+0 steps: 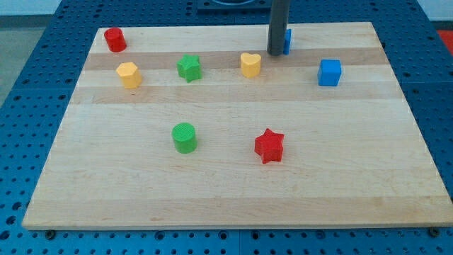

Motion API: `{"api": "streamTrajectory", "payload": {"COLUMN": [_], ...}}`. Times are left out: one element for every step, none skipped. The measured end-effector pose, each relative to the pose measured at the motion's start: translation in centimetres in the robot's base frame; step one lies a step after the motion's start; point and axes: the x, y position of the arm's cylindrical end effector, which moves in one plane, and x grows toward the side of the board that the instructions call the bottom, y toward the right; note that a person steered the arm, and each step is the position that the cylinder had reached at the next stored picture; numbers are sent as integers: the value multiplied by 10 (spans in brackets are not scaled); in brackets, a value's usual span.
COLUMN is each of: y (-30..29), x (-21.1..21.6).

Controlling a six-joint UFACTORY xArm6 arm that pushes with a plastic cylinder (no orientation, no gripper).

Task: Push the blue triangle top left of the heart

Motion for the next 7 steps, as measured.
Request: {"api": "streamTrajectory", "payload": {"y": [18,66,76,21,-62,-51,23], "x": [31,34,-9,-15,-13,15,20]}}
